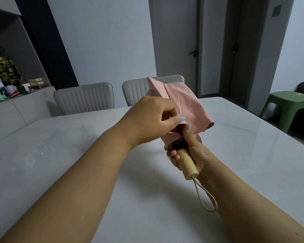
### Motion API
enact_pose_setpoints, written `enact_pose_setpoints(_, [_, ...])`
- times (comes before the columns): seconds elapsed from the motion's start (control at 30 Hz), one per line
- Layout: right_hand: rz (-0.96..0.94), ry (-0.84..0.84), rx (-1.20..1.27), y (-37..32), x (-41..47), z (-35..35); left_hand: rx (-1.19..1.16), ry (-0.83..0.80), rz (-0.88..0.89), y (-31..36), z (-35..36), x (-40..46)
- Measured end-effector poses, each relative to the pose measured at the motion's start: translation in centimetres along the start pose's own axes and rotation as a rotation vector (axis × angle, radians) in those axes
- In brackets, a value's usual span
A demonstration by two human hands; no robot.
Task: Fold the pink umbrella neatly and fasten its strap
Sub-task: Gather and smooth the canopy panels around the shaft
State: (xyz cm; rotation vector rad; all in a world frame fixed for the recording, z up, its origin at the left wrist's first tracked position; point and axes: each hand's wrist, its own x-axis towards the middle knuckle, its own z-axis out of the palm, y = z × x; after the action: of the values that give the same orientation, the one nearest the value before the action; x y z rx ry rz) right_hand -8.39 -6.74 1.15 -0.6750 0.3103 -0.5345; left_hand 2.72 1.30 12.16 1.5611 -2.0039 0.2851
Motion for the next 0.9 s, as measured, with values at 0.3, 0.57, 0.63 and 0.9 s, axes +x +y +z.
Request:
enact_pose_setpoints(0.3, [-0.030,0.027,-0.014,0.0,0.0,-0.2,-0.303,0.477,-0.323,0.1,1.3,-2.5])
enact_pose_setpoints(0.57, [-0.078,0.109,-0.054,-0.3,-0.5,0.1,-0.808,0.370,-0.782,-0.2,2.2,-1.5])
enact_pose_setpoints(0.63, [-0.074,0.091,-0.026,-0.4,-0.4,0.0,-0.950,0.386,-0.818,-0.5,2.8,-1.9])
enact_pose_setpoints(0.9, [-0.105,-0.113,0.072,-0.6,-0.8,-0.1,-1.297,0.241,-0.971,-2.1,6.1,-4.1])
